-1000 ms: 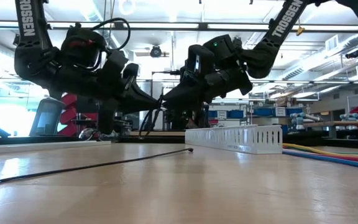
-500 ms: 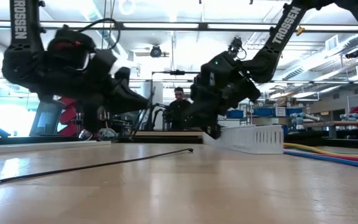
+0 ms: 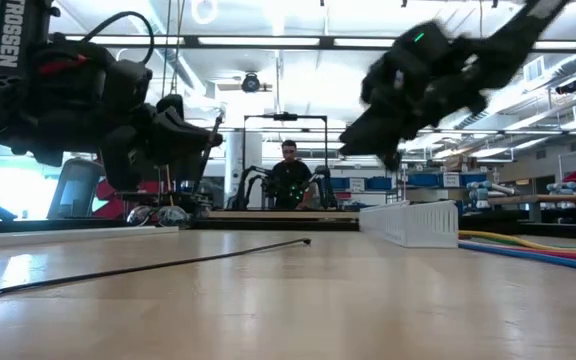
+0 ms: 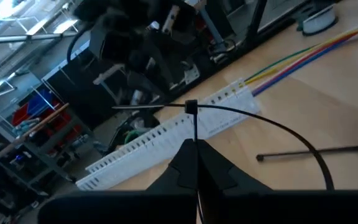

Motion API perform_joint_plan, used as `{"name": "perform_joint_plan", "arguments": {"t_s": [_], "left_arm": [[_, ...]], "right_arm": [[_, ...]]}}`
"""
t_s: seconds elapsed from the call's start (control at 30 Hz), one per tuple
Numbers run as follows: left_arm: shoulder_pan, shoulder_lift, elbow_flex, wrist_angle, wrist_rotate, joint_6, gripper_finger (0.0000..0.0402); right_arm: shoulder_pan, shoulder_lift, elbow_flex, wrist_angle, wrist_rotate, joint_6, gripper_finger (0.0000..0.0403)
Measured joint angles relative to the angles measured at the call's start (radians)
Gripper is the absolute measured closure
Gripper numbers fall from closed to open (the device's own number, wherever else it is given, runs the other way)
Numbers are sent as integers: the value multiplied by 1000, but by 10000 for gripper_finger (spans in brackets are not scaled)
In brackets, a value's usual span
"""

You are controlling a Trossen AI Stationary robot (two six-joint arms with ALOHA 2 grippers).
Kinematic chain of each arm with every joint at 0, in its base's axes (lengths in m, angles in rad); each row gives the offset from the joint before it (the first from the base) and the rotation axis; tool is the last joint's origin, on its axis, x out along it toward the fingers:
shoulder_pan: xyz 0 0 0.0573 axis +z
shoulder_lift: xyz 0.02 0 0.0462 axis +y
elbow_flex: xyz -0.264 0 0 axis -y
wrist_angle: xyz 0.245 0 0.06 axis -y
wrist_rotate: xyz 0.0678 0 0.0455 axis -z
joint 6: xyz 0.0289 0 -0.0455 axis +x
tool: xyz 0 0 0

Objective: Ziptie cables
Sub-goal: Prepare the black zip tie

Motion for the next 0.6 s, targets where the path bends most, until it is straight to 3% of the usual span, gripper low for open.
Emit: {"name": "perform_joint_plan", "arguments": {"t_s": [0.1,0.23,0.37,0.6], "left_arm": [[-6,0,18,0,2,-1,401],[-6,0,51,0,28,-32,401],[-6,0,100,-3,47,-46,401],[-6,0,194,-130,89,17,401]], "right_arm": [[90,-81,-68,68,301,-105,304],[155,-55,-100,316,505,-190,304],[158,68,-62,462,479,-203,304],[141,321,103,470,316,-101,304]]}}
